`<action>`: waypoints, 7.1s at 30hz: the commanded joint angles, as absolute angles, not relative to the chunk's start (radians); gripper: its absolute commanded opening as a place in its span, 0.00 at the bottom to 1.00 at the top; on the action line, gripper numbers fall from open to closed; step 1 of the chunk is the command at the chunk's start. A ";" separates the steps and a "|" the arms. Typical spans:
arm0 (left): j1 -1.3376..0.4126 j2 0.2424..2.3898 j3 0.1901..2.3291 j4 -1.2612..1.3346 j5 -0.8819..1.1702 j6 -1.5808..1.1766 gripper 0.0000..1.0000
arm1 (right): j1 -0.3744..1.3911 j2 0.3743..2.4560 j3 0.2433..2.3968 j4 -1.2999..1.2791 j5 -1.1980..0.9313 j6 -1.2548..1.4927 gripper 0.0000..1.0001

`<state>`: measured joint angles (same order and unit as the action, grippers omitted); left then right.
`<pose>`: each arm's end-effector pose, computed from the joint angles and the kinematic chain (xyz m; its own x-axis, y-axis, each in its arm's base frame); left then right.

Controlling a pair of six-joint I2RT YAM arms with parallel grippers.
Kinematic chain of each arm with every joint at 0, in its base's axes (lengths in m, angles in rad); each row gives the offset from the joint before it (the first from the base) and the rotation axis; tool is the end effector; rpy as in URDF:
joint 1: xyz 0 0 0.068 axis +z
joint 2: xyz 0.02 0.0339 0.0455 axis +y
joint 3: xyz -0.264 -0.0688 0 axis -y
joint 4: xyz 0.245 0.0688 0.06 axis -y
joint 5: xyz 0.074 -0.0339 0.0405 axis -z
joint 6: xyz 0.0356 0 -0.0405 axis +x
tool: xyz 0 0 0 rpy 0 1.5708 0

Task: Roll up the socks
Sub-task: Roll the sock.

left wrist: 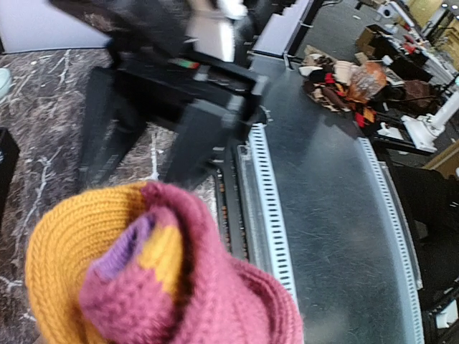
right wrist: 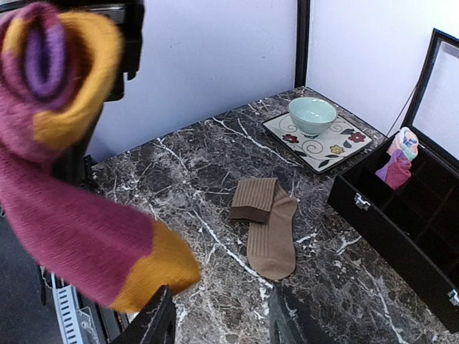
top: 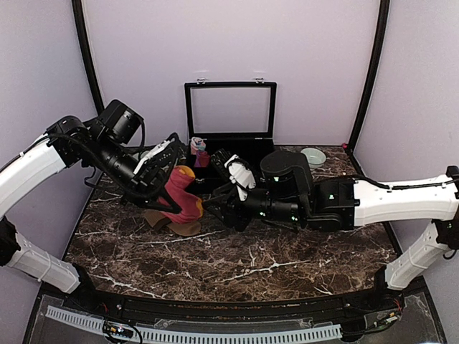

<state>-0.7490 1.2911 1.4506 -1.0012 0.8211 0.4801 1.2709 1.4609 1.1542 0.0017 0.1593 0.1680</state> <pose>0.1616 -0.1859 0.3921 -0.1052 0.5276 -0.8430 0.9805 -0.0864 -0.1764 0.1079 0.3297 0.3264 -0.2377 -0.2099 -0.9484 -0.8711 0.4781 0.1125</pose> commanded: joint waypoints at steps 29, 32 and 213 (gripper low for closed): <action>-0.747 1.290 1.453 -1.262 1.285 0.671 0.00 | 1.197 1.488 1.305 0.202 -0.538 -0.226 0.55; -0.747 1.284 1.445 -1.263 1.283 0.675 0.00 | 1.189 1.523 1.343 0.226 -0.600 -0.212 0.53; -0.797 1.336 1.520 -1.153 0.807 0.696 0.05 | 1.190 1.609 1.393 0.104 -0.548 0.002 0.00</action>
<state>-0.8005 1.3575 1.5467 -1.2686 0.9360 0.7567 1.1912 1.5753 1.3830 0.0521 -0.6182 -0.0616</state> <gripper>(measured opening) 0.119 0.079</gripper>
